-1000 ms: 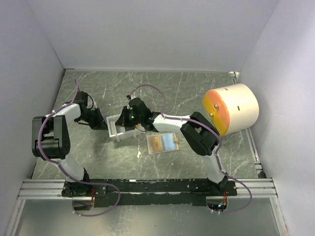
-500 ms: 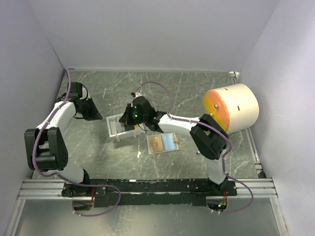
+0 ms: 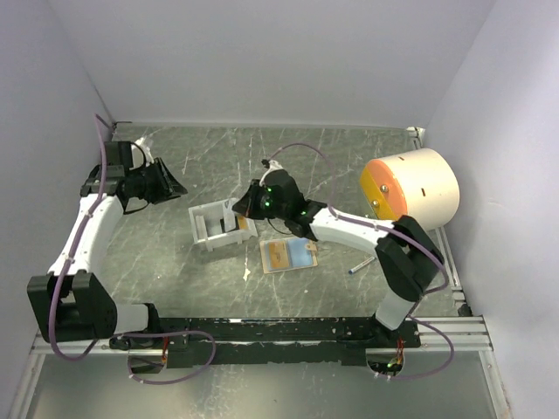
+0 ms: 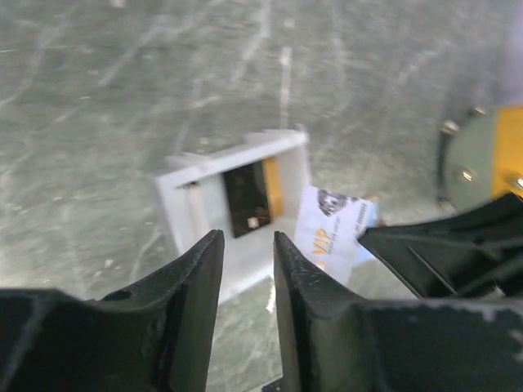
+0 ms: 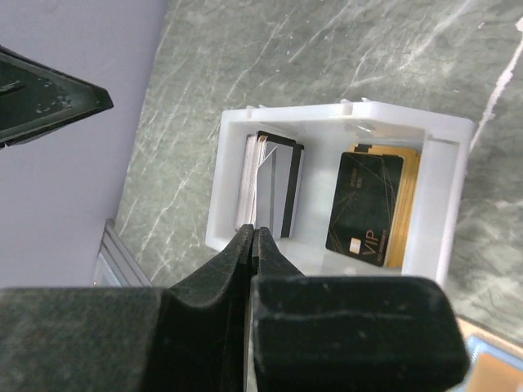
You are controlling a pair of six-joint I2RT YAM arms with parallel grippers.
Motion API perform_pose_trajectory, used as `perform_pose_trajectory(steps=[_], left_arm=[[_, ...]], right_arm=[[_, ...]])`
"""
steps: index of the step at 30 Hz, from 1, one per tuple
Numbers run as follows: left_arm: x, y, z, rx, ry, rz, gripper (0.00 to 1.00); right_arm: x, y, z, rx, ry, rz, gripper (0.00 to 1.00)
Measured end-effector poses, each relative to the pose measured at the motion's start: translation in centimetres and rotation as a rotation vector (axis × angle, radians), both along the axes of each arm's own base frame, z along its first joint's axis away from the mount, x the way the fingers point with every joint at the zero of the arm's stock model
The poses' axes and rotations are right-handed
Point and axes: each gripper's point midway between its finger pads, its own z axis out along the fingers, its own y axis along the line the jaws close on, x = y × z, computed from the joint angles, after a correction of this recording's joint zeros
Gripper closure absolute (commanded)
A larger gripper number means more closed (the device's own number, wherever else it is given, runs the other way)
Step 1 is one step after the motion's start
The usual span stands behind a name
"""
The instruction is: Put the credit cards into the card holder
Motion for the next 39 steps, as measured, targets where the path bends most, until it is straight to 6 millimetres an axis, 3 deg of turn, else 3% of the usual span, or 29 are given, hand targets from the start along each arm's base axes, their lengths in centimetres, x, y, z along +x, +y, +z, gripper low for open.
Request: perform_pose_trajectory(steps=[4, 13, 20, 24, 28, 36, 39], left_arm=[[-1.2, -2.7, 2.1, -0.117, -0.064, -0.12, 0.45], [-6.4, -10.6, 2.0, -0.441, -0.015, -0.372, 0.34], [-8.3, -13.1, 5.1, -0.598, -0.078, -0.454, 0.3], [-8.8, -14.2, 5.7, -0.635, -0.077, -0.479, 0.31], [-9.6, -15.6, 5.9, -0.674, -0.064, -0.512, 0.41], [-9.9, -16.4, 5.9, -0.707, -0.032, -0.509, 0.82], [-9.8, -16.5, 6.3, -0.719, -0.041, -0.508, 0.93]], right_arm=[[-0.8, -2.1, 1.6, 0.036, -0.013, -0.026, 1.0], [-4.1, -6.6, 5.7, 0.197, -0.043, -0.057, 1.0], [-5.9, -7.7, 9.4, 0.345, -0.074, -0.054, 1.0], [-6.4, -7.5, 10.1, 0.393, -0.061, -0.035, 1.0], [-6.8, -7.3, 10.2, 0.42, -0.043, -0.018, 1.0], [-6.8, -7.2, 9.8, 0.429, -0.03, -0.018, 1.0], [-6.9, -7.3, 9.0, 0.414, -0.015, -0.02, 1.0]])
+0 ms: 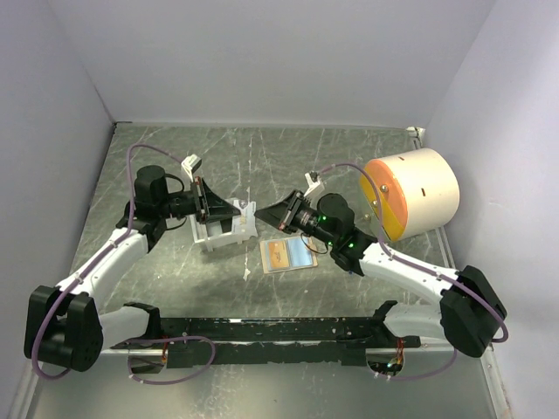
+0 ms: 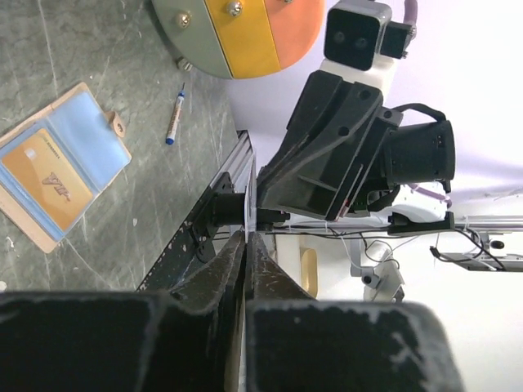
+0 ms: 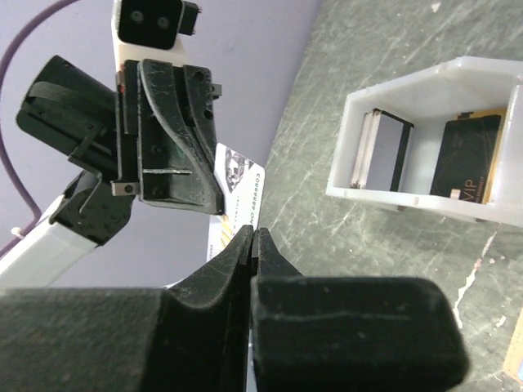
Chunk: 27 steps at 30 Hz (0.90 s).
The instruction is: Put the credit cards into the card holder
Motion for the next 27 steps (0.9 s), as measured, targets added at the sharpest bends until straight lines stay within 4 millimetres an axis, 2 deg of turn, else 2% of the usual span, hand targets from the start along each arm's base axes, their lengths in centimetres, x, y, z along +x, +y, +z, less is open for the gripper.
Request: perform_pose_trajectory(steps=[1, 3, 7, 9, 15, 18, 21, 27], left_arm=[[0.0, 0.0, 0.0, -0.004, 0.002, 0.0, 0.93], [-0.1, -0.1, -0.1, -0.003, 0.005, -0.001, 0.93], [0.2, -0.1, -0.9, 0.018, 0.013, 0.025, 0.93], [0.3, -0.1, -1.6, 0.047, 0.02, 0.043, 0.93], [0.2, -0.9, -4.6, 0.179, 0.072, 0.074, 0.93], [0.3, -1.4, -5.7, 0.237, 0.083, 0.083, 0.93], [0.3, -2.1, -6.7, 0.284, 0.096, 0.088, 0.93], [0.4, -3.7, -8.7, 0.37, 0.118, 0.087, 0.93]], right_arm=[[0.0, 0.0, -0.2, -0.006, 0.004, 0.0, 1.0], [0.0, -0.2, -0.7, -0.024, 0.013, -0.003, 0.91], [-0.1, -0.8, -1.9, -0.09, 0.021, -0.021, 0.66], [0.0, -1.6, -3.0, -0.155, 0.03, -0.047, 0.59], [0.4, -5.0, -5.4, -0.368, 0.023, -0.137, 0.52], [0.8, -6.7, -6.5, -0.489, 0.018, -0.177, 0.42], [1.1, -8.9, -8.4, -0.625, 0.03, -0.211, 0.36], [2.0, -12.1, -12.8, -0.856, 0.088, -0.204, 0.33]])
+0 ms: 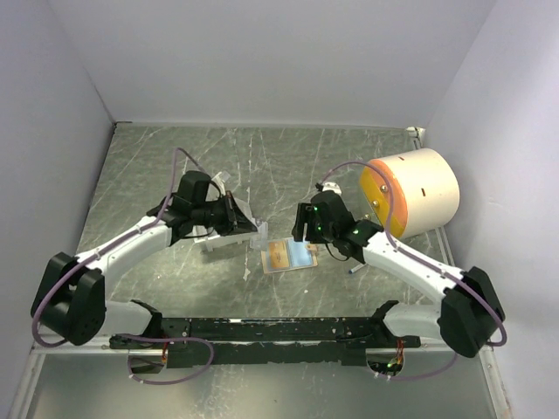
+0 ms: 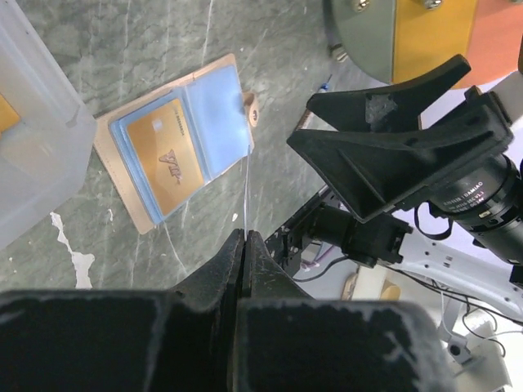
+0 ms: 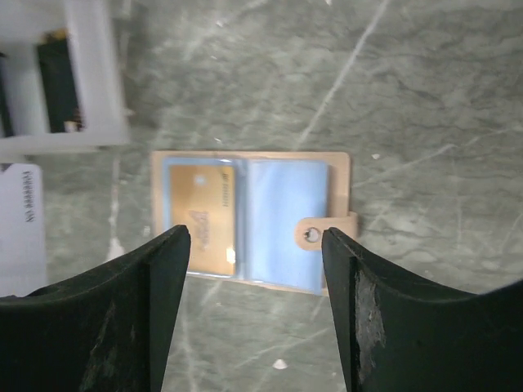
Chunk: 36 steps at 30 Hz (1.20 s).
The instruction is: Put the credit cards into the card holder
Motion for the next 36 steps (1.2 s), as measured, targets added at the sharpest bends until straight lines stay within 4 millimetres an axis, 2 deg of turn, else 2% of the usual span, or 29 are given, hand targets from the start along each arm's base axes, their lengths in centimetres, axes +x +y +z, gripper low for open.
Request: perform_pose_trajectory(steps=[3, 9, 13, 16, 22, 28, 36], left_arm=[[-0.3, -0.9, -1.2, 0.03, 0.018, -0.011, 0.93], [-0.8, -2.7, -3.5, 0.089, 0.048, -0.036, 0.93], [-0.5, -3.9, -4.3, 0.118, 0.049, -0.046, 0.93], [-0.4, -4.6, -4.6, 0.131, 0.044, -0.053, 0.93], [-1.1, -5.9, -6.5, 0.173, 0.067, -0.078, 0.93], [-1.7, -7.1, -8.1, 0.212, 0.085, -0.1, 0.93], [-1.1, -7.4, -9.8, 0.256, 0.1, -0.097, 0.93]], right_arm=[[0.1, -0.8, -2.3, -0.075, 0.048, 0.019, 0.33], [0.2, -1.4, -5.5, -0.127, 0.116, 0.054, 0.34], [-0.1, -1.8, -7.2, -0.152, 0.156, 0.061, 0.38], [-0.7, -2.1, -8.2, -0.157, 0.182, 0.068, 0.46], [-1.8, -2.4, -9.0, -0.135, 0.201, 0.061, 0.63], [-3.1, -2.7, -9.3, -0.094, 0.216, 0.046, 0.67], [-3.5, -2.9, -9.3, -0.082, 0.222, 0.031, 0.68]])
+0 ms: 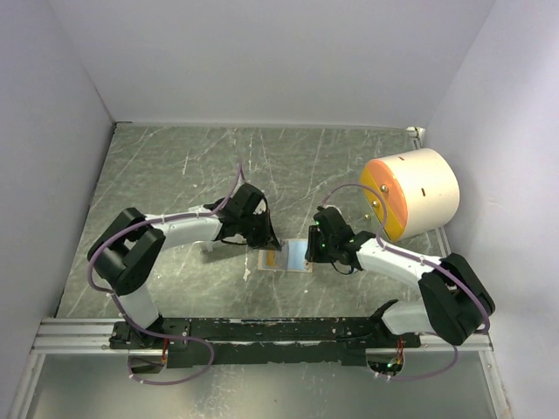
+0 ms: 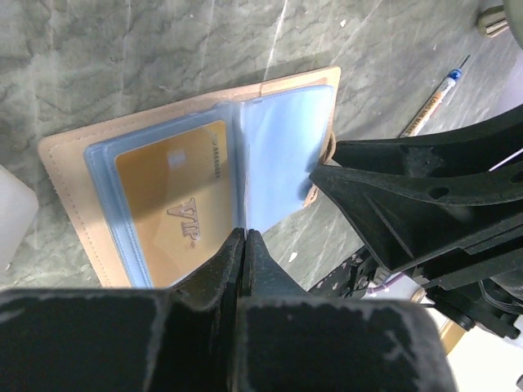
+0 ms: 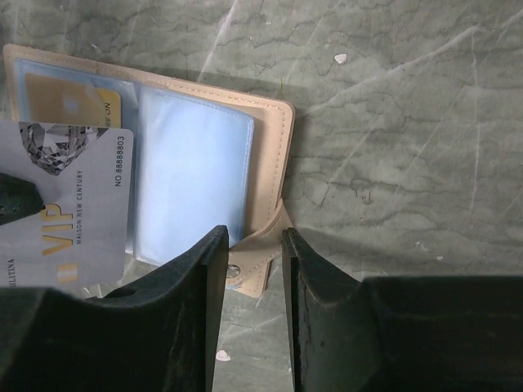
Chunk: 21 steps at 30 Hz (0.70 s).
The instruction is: Put the credit cards into the card holder
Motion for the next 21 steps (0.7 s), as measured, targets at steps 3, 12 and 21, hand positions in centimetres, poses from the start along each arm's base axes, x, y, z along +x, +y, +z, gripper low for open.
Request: perform_pose_trajectory(steps=[3, 12, 21], left_arm=[[0.1, 0.07, -0.31, 0.015, -0.002, -0.005, 0.93], [0.38, -0.06, -0.7, 0.028, -0.009, -0.021, 0.93], [0.49, -0.24, -0.98, 0.024, -0.015, -0.029, 0.93]], right_arm=[[-0.12, -0.03, -0.11, 0.002, 0.002, 0.0, 0.68], [-0.32, 0.06, -0.23, 0.008, 0.009, 0.004, 0.68], [-0.33, 0.1, -0.25, 0.011, 0.009, 0.005, 0.68]])
